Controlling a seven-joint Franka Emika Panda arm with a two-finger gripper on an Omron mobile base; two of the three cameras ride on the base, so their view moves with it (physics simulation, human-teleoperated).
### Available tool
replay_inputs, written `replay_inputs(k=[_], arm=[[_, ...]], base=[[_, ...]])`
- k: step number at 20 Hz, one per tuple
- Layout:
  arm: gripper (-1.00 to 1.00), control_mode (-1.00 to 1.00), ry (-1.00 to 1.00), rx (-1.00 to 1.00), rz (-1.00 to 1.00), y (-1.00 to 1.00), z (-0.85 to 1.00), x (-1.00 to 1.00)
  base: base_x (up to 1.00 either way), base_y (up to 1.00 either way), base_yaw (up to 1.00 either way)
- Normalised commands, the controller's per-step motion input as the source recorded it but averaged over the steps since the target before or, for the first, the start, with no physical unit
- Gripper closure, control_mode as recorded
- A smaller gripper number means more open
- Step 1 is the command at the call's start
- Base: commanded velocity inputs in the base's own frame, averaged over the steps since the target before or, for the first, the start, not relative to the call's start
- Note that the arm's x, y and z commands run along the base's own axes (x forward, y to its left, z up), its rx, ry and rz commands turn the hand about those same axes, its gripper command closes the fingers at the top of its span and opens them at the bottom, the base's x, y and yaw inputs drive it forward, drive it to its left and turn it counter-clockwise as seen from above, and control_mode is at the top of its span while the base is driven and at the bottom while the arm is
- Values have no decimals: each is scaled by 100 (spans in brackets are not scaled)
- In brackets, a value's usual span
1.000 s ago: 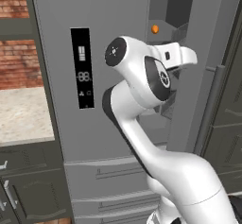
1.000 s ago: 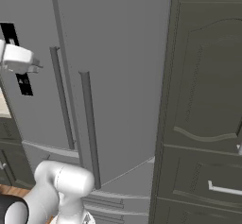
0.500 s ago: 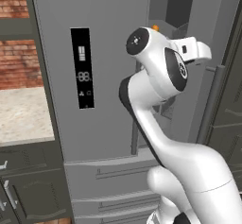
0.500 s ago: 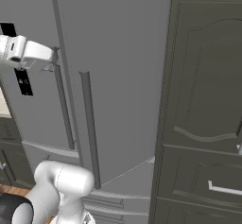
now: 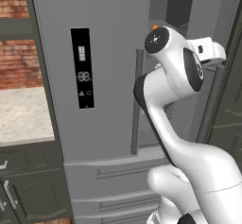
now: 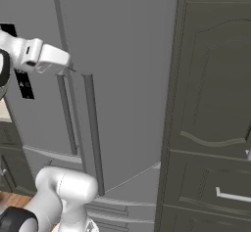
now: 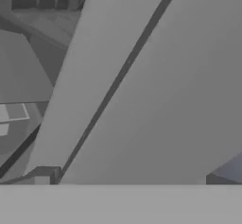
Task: Gather the squash and carrot from the fridge and place them on a tray on the dining counter. Then gather the fish and chicken drumstick from the fridge and place them on the other tray.
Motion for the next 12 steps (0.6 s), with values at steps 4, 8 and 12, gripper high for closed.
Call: replay_inputs(k=[4, 8, 12], arm=[[-100, -100, 0, 0, 0, -6, -20, 0], [-100, -100, -4, 0, -3, 1, -20, 0], [-100, -100, -9, 4, -5, -42, 0, -36]], base=[[0, 0, 0], [0, 0, 0], [0, 0, 0]])
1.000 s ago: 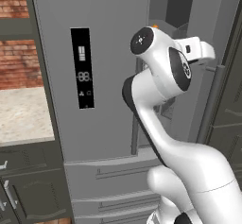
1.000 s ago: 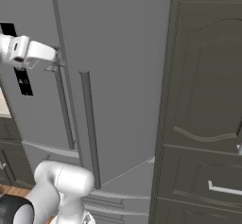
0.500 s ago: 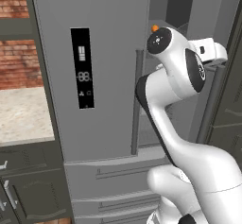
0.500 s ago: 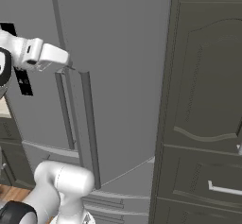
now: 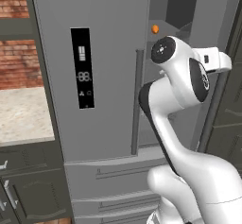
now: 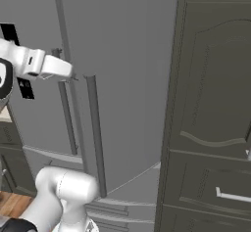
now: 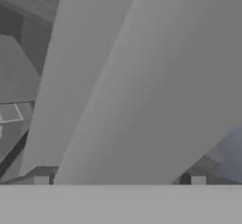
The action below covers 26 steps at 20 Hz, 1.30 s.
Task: Gather the squash and carrot from the fridge and place them on a tray on the dining counter. Then gather the fish and chicken drumstick from the fridge and place them on the other tray.
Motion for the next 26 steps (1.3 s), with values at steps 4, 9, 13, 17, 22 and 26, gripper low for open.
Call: replay_inputs(k=[4, 9, 13, 17, 22, 26], arm=[[-100, -100, -12, 9, -5, -65, 3, -38], [-100, -100, -12, 12, -6, -78, 14, -38], [-100, -100, -8, 12, -5, -84, 14, -18], [-100, -100, -1, 13, -3, -88, 6, -3], [-100, -100, 0, 12, 0, -83, 4, 0], [-100, -100, 3, 4, -1, -35, -1, 17]], base=[[0, 0, 0], [0, 0, 0], [0, 0, 0], [0, 0, 0], [0, 0, 0], [0, 0, 0]])
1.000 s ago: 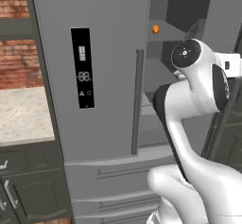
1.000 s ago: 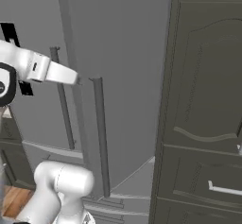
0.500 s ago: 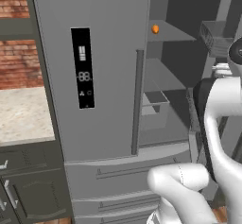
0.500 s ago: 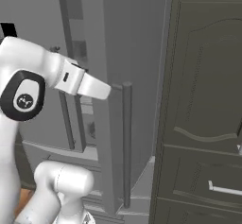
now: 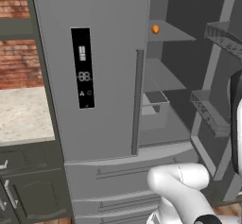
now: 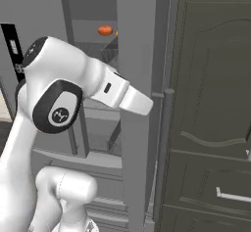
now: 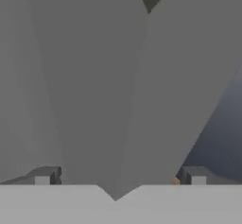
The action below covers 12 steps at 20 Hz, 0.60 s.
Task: Gather the squash and carrot from the fridge and place them on a tray on the dining counter. Then gather the fish and chicken drumstick from the fridge and place them on the other tray.
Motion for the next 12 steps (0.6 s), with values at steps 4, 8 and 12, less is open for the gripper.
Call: replay_inputs(k=[4, 8, 12], arm=[[-100, -100, 0, 0, 0, 0, 0, 0], [-100, -100, -7, 0, 1, 13, -8, -67], [-100, -100, -27, -3, 0, 85, -2, -99]], base=[[0, 0, 0], [0, 0, 0], [0, 0, 0]])
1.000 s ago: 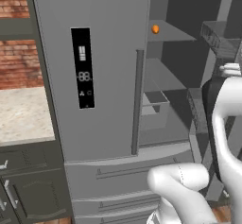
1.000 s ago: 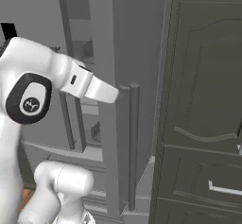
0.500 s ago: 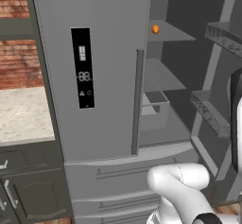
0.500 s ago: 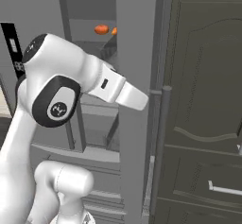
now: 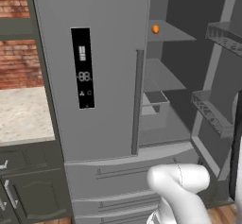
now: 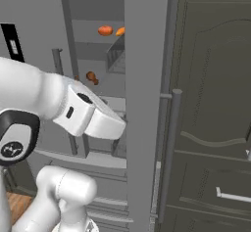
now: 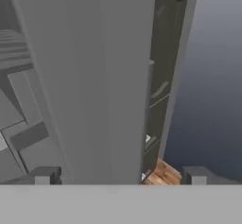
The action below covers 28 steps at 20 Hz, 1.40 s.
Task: Gather the squash and carrot from the fridge and place them on a tray on the dining counter. Then gather the fish and chicken drumstick from the fridge and place them on the other tray.
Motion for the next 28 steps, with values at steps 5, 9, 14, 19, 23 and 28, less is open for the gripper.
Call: replay_inputs(k=[5, 9, 14, 19, 23, 28], arm=[[-100, -100, -12, -6, 3, 100, -10, -29], [-100, -100, -2, 0, 15, 100, -13, 8], [-100, -100, 11, 1, 23, 99, -1, 41], [-100, -100, 22, 7, 29, 93, -1, 56], [-100, -100, 13, 5, 35, 90, -2, 31], [-100, -100, 2, 1, 29, 39, -1, 9]], base=[[0, 0, 0], [0, 0, 0], [0, 0, 0], [0, 0, 0], [0, 0, 0], [0, 0, 0]])
